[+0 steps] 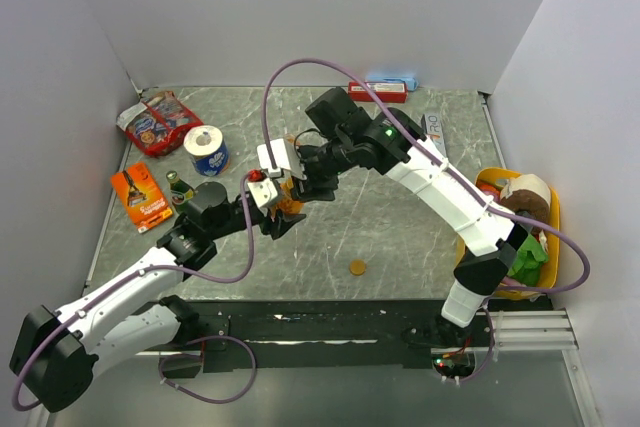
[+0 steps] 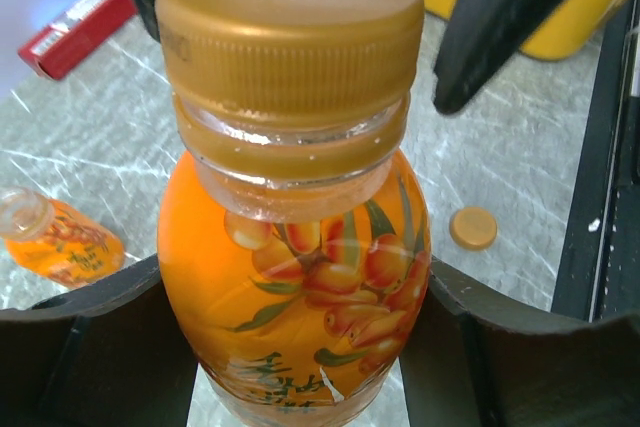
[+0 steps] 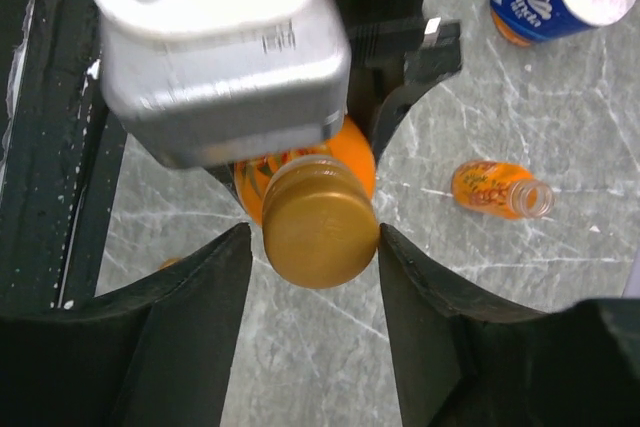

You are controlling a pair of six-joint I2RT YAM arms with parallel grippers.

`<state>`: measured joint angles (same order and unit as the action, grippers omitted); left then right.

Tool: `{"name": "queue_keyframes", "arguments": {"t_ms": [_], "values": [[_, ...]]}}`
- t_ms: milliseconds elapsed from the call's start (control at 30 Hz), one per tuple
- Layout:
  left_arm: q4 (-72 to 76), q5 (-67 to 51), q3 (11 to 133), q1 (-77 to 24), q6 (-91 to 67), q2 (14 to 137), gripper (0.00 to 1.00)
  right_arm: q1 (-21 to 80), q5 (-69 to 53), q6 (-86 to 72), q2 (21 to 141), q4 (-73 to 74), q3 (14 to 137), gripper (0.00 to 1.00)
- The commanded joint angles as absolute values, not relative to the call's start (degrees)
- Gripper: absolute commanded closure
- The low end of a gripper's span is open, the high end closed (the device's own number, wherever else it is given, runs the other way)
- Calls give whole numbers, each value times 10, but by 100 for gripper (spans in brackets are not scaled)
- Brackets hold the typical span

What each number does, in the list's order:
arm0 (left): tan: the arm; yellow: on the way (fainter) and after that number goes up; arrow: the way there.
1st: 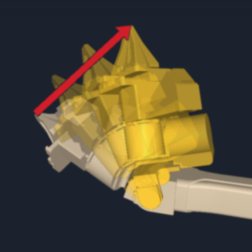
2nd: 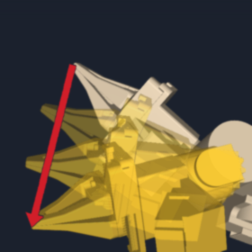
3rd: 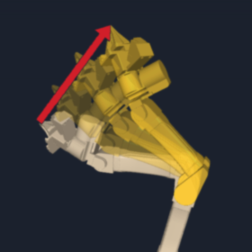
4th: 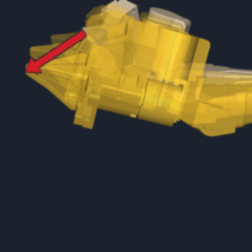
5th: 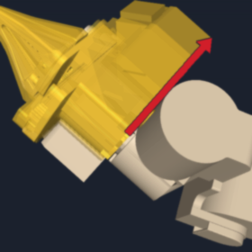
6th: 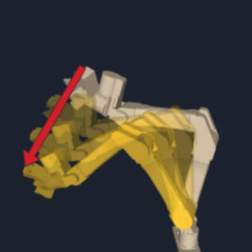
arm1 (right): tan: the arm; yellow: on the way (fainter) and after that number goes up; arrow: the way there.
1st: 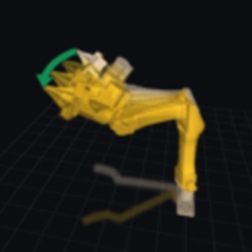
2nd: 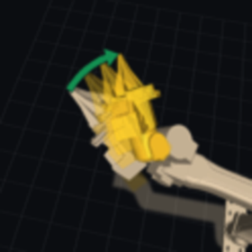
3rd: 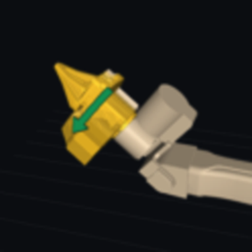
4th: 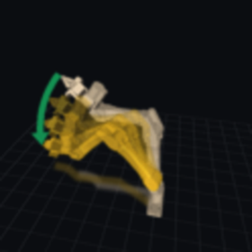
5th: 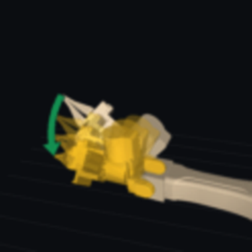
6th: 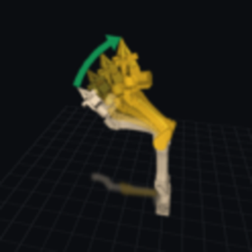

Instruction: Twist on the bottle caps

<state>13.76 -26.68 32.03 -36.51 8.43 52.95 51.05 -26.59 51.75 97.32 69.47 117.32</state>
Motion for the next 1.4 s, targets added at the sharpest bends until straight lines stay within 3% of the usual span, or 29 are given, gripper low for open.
{"name": "queue_keyframes", "arguments": {"t_ms": [0, 267, 333, 367, 400, 700, 967, 1367], "values": [[185, -276, 321, -362, 79, 514, 99, 515, -258, 521, 970, 705, 1187, 36], [177, -283, 321, -362, 81, 516, 99, 513, -236, 514, 967, 715, 1187, 23], [174, -286, 323, -362, 83, 515, 99, 498, -234, 507, 957, 726, 1176, 17], [170, -287, 323, -361, 83, 516, 99, 490, -239, 504, 950, 733, 1168, 3], [167, -289, 323, -362, 87, 515, 99, 468, -243, 503, 942, 741, 1148, 1], [78, -383, 365, -352, 185, 545, 99, 425, -276, 676, 803, 697, 1067, 1], [57, -424, 403, -347, 232, 585, 99, 480, -294, 864, 831, 729, 1087, 20], [21, -432, 424, -347, 263, 590, 99, 506, -313, 923, 876, 774, 1106, 25]]}}
